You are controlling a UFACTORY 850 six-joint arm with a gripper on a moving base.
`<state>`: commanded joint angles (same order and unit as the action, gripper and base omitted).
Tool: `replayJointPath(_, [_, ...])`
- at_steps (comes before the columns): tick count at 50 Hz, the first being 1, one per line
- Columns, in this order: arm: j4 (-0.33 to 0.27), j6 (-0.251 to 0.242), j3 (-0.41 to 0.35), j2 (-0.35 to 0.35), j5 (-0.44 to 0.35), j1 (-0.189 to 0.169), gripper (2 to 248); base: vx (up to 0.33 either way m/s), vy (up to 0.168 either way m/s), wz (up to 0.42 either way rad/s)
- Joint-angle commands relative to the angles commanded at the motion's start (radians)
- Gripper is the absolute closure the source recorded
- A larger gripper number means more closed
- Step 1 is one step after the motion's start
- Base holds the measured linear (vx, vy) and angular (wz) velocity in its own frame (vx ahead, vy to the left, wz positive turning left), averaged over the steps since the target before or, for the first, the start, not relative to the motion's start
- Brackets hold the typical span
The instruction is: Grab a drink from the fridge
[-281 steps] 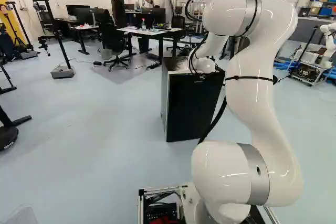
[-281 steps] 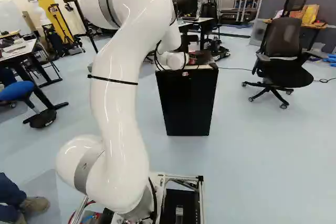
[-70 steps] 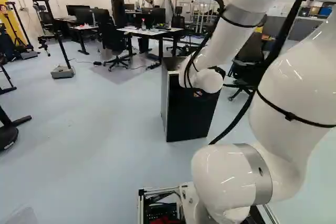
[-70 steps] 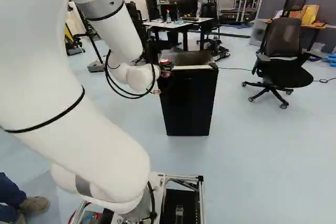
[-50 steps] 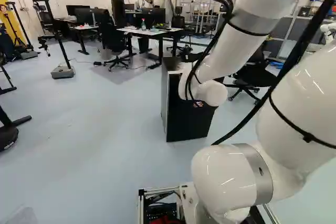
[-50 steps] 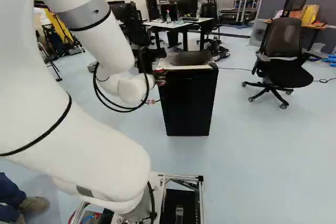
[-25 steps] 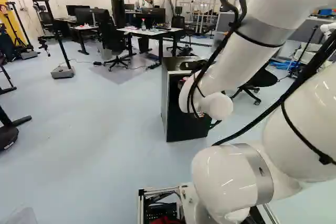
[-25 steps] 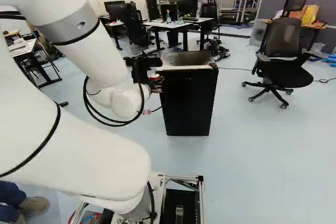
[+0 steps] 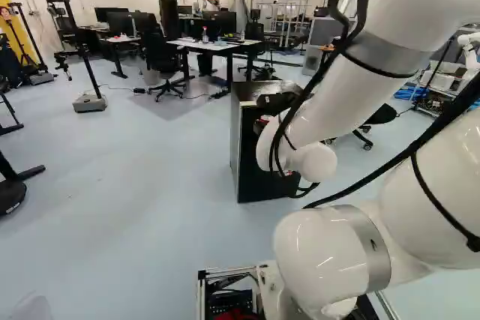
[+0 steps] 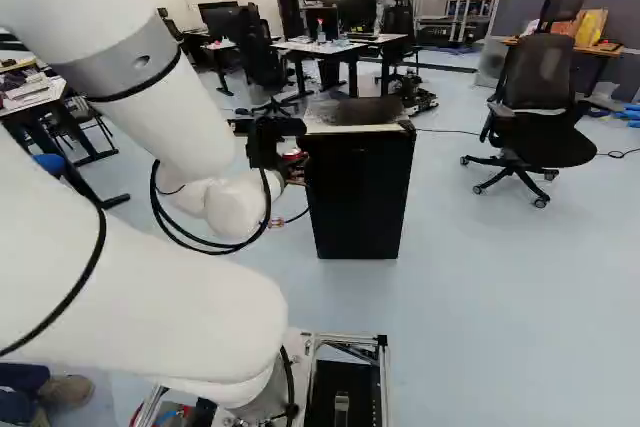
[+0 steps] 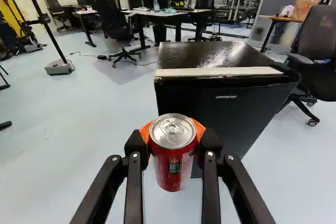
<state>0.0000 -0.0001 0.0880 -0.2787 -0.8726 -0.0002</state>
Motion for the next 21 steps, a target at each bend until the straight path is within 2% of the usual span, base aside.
replayJointPath(21, [0.000,0.000,-0.001,-0.001,0.000,0.000,150,0.000,0.000,0.000])
